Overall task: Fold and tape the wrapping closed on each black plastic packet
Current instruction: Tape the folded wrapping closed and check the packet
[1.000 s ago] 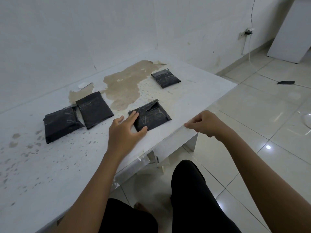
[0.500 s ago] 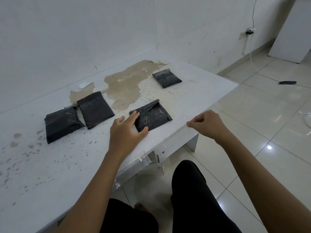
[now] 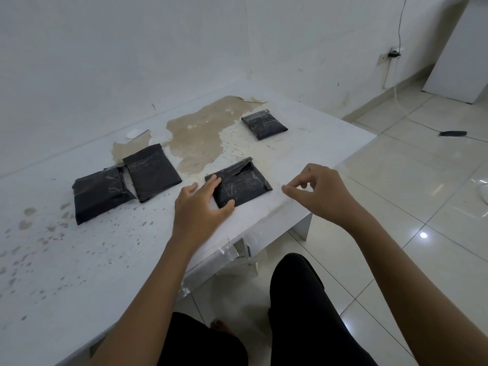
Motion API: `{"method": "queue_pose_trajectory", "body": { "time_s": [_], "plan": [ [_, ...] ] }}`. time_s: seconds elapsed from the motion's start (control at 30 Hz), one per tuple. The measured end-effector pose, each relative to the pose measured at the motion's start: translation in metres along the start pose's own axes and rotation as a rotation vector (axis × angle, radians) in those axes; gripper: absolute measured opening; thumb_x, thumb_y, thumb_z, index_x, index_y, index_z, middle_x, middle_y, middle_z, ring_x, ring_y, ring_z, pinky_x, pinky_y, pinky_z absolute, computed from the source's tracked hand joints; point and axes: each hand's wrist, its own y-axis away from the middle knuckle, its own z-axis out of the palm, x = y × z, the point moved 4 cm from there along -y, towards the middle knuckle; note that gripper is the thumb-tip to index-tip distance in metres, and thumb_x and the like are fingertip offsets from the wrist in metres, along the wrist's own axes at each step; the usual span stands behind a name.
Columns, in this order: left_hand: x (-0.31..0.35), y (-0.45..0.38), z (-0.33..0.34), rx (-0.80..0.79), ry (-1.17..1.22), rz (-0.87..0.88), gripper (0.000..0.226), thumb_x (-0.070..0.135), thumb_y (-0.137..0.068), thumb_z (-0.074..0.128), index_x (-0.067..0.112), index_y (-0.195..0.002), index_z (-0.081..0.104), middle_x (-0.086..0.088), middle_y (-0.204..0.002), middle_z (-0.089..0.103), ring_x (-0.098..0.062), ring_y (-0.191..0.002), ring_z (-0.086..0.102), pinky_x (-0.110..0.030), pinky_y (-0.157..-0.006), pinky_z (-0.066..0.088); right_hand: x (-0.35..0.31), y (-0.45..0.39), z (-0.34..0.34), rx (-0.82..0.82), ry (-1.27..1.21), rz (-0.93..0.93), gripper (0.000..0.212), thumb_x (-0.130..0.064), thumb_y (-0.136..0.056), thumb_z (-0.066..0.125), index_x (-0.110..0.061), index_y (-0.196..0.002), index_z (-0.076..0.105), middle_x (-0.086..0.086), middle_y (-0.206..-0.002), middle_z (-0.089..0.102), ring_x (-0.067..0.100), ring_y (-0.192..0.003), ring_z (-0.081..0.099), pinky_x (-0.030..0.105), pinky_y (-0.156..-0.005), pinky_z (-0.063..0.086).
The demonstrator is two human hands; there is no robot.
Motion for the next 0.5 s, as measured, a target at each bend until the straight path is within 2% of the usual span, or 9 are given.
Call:
{"method": "queue_pose_trajectory", "body": {
  "time_s": [0.07,0.17,0.27,0.33,0.43,0.5],
  "plan": [
    [0.001,0.000,0.000,-0.001,0.000,-0.004,0.071,0.059,-0.090,0.063,0.037,-0.155,0.041,0.004,-0.158,0.042,-0.021,-0.150,0.026,-0.051,-0.118,0.034,-0.003,0.002,0.001,0.028,-0.033,-0.015,0.015,-0.031,-0.086,0.076,-0.021,-0.075,0.076,-0.005,-0.077,0.057,-0.003,-0.064,0.047,0.009,-0.059,0.032],
    [0.001,0.001,-0.001,-0.003,0.001,-0.011,0.072,0.059,-0.090,0.063,0.037,-0.155,0.041,0.000,-0.157,0.042,-0.023,-0.150,0.026,-0.051,-0.117,0.034,-0.011,0.003,-0.004,0.086,-0.180,-0.030,0.017,-0.030,-0.087,0.075,-0.029,-0.071,0.070,-0.003,-0.077,0.059,0.005,-0.063,0.043,0.019,-0.063,0.039],
    [0.002,0.001,-0.001,0.003,-0.017,-0.007,0.072,0.058,-0.090,0.064,0.035,-0.155,0.041,-0.002,-0.156,0.043,-0.025,-0.149,0.028,-0.051,-0.117,0.035,-0.024,0.000,-0.007,0.061,-0.192,-0.070,0.013,-0.032,-0.087,0.075,-0.030,-0.074,0.072,-0.005,-0.081,0.059,0.019,-0.066,0.045,0.025,-0.065,0.042],
    [0.002,0.001,-0.001,0.005,-0.016,-0.014,0.072,0.059,-0.090,0.064,0.036,-0.155,0.040,-0.002,-0.157,0.043,-0.025,-0.149,0.028,-0.050,-0.117,0.035,-0.032,-0.003,-0.005,0.054,-0.205,-0.099,0.012,-0.031,-0.086,0.077,-0.030,-0.075,0.072,-0.007,-0.083,0.058,0.023,-0.067,0.046,0.021,-0.064,0.041],
    [0.002,0.001,-0.001,0.002,-0.019,-0.014,0.072,0.059,-0.090,0.064,0.037,-0.155,0.040,0.000,-0.158,0.041,-0.024,-0.149,0.028,-0.049,-0.118,0.033,-0.044,-0.005,0.000,0.077,-0.211,-0.145,0.009,-0.029,-0.085,0.079,-0.027,-0.077,0.075,-0.006,-0.087,0.052,0.007,-0.069,0.043,0.012,-0.061,0.036],
    [0.001,0.001,-0.001,-0.007,-0.016,0.001,0.073,0.059,-0.090,0.063,0.037,-0.155,0.039,0.003,-0.158,0.041,-0.023,-0.149,0.027,-0.049,-0.118,0.033,-0.049,-0.005,0.003,0.100,-0.217,-0.175,0.008,-0.028,-0.085,0.079,-0.023,-0.079,0.077,-0.004,-0.092,0.051,0.004,-0.075,0.045,0.012,-0.059,0.034]
  ]
}}
